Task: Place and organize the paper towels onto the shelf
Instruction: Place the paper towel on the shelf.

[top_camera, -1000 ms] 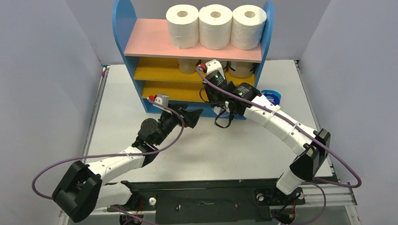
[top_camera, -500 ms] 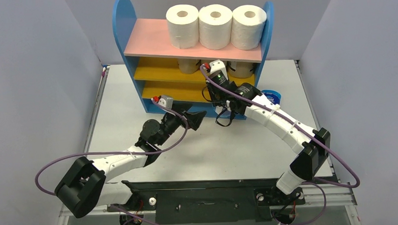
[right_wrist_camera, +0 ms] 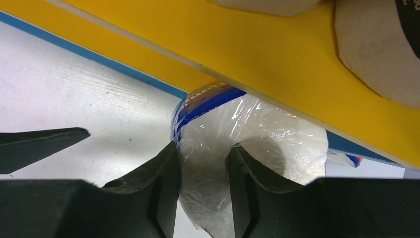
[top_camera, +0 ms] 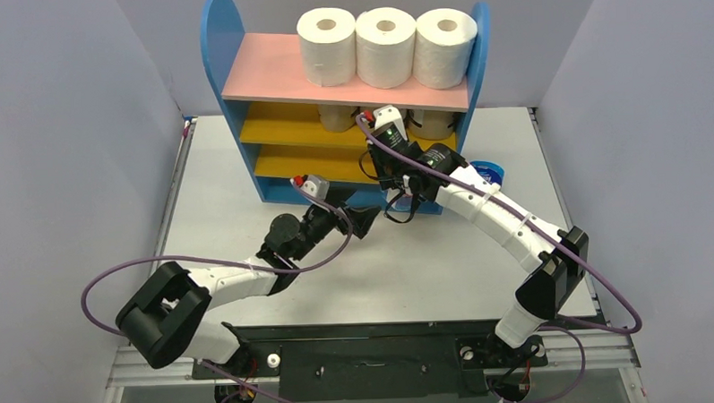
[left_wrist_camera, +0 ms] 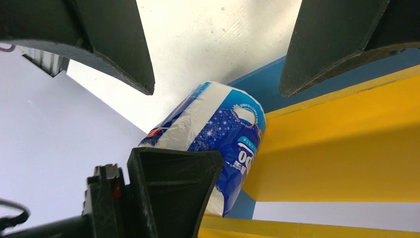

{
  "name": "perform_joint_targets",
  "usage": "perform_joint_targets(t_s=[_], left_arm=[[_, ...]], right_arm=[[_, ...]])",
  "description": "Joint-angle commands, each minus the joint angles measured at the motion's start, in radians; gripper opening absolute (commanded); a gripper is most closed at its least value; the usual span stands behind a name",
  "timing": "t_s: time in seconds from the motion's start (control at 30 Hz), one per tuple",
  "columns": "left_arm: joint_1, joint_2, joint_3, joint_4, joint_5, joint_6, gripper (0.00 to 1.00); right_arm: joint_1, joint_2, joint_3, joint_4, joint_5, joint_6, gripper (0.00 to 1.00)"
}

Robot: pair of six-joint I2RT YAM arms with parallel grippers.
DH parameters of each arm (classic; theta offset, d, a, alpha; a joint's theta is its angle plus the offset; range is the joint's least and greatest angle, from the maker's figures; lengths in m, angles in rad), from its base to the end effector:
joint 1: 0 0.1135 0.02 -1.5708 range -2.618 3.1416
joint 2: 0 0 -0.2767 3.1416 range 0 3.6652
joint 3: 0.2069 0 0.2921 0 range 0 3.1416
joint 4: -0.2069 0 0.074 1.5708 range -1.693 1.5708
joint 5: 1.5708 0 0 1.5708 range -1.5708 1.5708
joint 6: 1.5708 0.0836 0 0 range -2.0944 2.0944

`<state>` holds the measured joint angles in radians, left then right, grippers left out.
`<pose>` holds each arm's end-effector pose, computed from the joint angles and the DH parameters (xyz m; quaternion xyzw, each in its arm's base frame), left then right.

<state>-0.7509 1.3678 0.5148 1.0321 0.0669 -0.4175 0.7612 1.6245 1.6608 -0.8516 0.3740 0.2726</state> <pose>0.2538 -0.2445 0.2367 0.1316 0.6275 -0.4410 0.6280 0.3269 0.2693 0.3496 -0.1544 0.9028 0.0289 0.4005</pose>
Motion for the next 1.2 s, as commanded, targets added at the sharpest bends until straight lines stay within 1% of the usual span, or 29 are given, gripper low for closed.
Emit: perform_joint_targets(t_s=[0.0,0.1,0.37,0.6,1.0,1.17], left_arm=[[-0.018,0.060,0.070,0.110,0.025,0.098,0.96],[-0.029,0.101,0.100,0.094,0.017,0.141,0.96],[-0.061,0.201,0.177,0.117,-0.010,0.243,0.96],[-0.076,0.307,0.211,0.194,-0.026,0.253,0.96],[-0.093,0.411,0.258,0.276,-0.047,0.257,0.96],[-0.093,0.445,0.275,0.294,-0.058,0.255,0.96]], right_arm=[[-0.017,0.024,0.088,0.076,0.058,-0.019,0.25],[-0.017,0.026,0.092,0.073,0.061,-0.018,0.25],[-0.020,0.027,0.100,0.072,0.062,-0.018,0.25],[-0.022,0.027,0.099,0.073,0.060,-0.014,0.26],[-0.031,0.017,0.103,0.071,0.031,-0.012,0.27],[-0.031,0.028,0.113,0.057,0.026,-0.008,0.31]])
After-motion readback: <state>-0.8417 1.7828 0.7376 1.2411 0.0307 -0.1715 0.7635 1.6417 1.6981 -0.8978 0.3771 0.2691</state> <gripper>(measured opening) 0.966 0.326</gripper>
